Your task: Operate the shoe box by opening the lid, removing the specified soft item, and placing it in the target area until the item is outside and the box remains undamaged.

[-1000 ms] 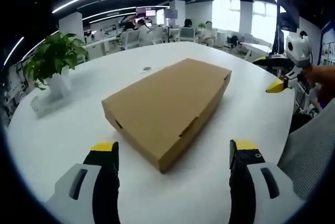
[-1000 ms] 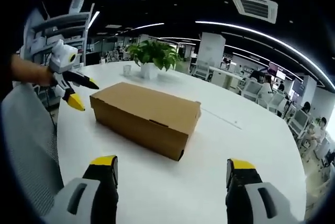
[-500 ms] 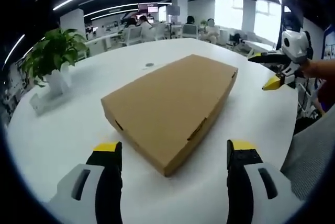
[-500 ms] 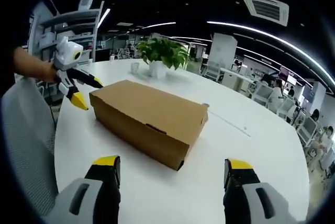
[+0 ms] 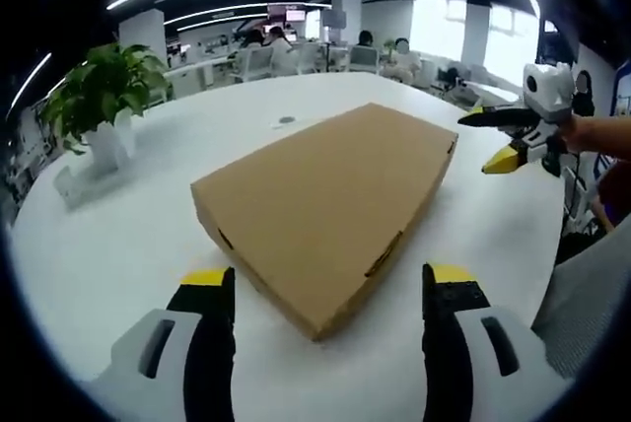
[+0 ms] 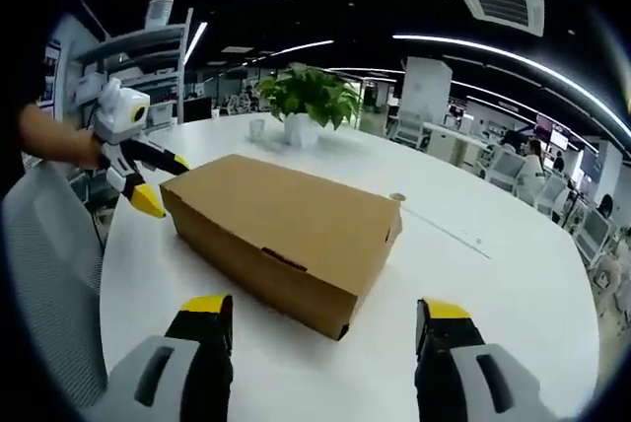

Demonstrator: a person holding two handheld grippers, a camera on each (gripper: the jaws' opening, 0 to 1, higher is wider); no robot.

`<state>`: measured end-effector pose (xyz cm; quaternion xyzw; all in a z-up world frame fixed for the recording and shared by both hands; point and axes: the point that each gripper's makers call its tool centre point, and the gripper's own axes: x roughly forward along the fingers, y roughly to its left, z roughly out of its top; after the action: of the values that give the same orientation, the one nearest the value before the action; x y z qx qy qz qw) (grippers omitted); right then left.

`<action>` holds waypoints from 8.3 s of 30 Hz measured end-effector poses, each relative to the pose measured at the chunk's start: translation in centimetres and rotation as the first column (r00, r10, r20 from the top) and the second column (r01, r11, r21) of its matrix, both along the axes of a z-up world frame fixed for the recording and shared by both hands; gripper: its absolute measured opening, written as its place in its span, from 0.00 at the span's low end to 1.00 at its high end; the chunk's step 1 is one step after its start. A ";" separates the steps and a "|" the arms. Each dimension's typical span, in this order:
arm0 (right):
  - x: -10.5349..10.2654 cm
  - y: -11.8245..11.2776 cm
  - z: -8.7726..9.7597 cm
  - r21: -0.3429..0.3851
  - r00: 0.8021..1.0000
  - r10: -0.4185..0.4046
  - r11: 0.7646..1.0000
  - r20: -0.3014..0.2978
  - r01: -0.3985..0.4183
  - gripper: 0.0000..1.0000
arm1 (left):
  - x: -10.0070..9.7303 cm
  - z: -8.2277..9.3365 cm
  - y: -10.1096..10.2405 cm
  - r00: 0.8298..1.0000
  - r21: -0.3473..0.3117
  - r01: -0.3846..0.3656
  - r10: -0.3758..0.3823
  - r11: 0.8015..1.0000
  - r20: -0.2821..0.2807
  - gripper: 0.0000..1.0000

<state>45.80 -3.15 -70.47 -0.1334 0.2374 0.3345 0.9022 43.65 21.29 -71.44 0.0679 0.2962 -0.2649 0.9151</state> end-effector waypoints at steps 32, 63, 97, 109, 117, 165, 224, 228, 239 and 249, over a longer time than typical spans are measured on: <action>2.5 2.9 -1.3 -0.059 0.986 0.161 0.985 -0.033 -0.162 0.55 | 1.5 -0.9 -0.1 0.999 0.002 -0.046 0.046 0.999 -0.011 0.73; 0.4 4.9 -1.0 0.012 0.997 0.049 0.999 -0.064 -0.049 0.52 | 2.2 -1.1 2.1 0.996 0.016 0.081 -0.080 0.997 -0.046 0.72; -3.0 9.3 -1.1 -0.047 0.998 0.014 0.999 -0.057 -0.017 0.44 | 1.5 -0.7 6.4 0.972 0.059 0.224 -0.218 0.973 -0.094 0.72; -4.2 11.5 -1.1 -0.048 0.998 0.030 0.998 -0.056 -0.032 0.42 | 1.4 -0.8 8.4 0.963 0.086 0.256 -0.247 0.963 -0.104 0.73; -4.9 12.9 -1.1 -0.038 0.997 0.047 0.998 -0.058 -0.049 0.41 | 1.2 -1.0 9.7 0.961 0.108 0.265 -0.254 0.958 -0.106 0.74; -5.3 13.8 -0.5 0.025 1.000 0.013 1.000 0.002 -0.013 0.41 | -0.1 -0.7 11.3 0.990 0.093 0.141 -0.139 0.986 -0.033 0.66; -3.5 13.5 5.7 0.078 0.994 0.011 0.997 0.104 -0.019 0.37 | 1.3 5.5 11.1 0.990 0.093 0.132 -0.136 0.987 0.039 0.68; -3.2 13.3 6.2 0.086 0.993 -0.002 0.996 0.122 -0.009 0.34 | 1.8 6.0 11.1 0.989 0.095 0.129 -0.135 0.987 0.054 0.68; -2.2 13.0 7.2 0.078 0.987 -0.006 0.997 0.162 -0.006 0.30 | 2.9 7.0 11.1 0.988 0.097 0.125 -0.133 0.987 0.081 0.67; -0.7 12.2 8.2 0.083 0.983 -0.023 0.996 0.183 0.008 0.19 | 4.3 8.1 11.4 0.988 0.080 0.092 -0.101 0.993 0.116 0.60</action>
<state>45.13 9.04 -62.27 -0.1246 0.1400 0.3230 0.9276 47.96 32.73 -63.30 0.1318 0.2466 -0.2930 0.9143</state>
